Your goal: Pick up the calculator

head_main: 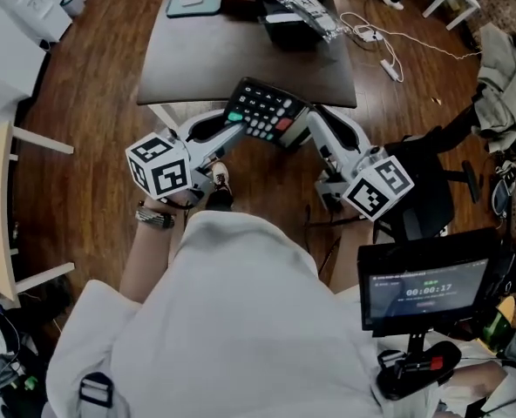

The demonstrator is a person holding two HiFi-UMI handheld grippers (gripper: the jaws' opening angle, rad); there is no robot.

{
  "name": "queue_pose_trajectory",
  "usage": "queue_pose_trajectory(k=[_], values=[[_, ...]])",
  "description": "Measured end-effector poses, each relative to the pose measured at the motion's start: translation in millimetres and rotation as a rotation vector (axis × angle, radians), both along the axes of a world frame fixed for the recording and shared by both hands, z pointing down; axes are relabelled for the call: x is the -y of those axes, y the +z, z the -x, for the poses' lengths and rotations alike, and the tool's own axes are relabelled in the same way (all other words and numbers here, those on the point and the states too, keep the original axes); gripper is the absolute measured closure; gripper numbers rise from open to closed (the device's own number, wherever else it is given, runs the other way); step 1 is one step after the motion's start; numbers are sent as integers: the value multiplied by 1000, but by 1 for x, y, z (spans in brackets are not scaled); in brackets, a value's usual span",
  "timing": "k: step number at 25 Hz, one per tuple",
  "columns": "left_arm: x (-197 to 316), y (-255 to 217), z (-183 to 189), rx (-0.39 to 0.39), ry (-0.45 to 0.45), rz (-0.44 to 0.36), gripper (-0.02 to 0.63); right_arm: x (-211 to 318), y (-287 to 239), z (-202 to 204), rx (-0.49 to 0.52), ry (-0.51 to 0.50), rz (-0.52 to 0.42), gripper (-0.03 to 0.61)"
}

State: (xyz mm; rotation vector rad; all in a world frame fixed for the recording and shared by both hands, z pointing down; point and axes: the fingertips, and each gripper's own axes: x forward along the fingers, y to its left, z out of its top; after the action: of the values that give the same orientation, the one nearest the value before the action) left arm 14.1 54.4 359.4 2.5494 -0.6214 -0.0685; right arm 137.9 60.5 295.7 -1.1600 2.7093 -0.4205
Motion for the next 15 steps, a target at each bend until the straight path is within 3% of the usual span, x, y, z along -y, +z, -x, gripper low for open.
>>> queue_pose_trajectory(k=[15], values=[[-105, -11, 23, 15, -27, 16, 468, -100, -7, 22, 22, -25, 5, 522]])
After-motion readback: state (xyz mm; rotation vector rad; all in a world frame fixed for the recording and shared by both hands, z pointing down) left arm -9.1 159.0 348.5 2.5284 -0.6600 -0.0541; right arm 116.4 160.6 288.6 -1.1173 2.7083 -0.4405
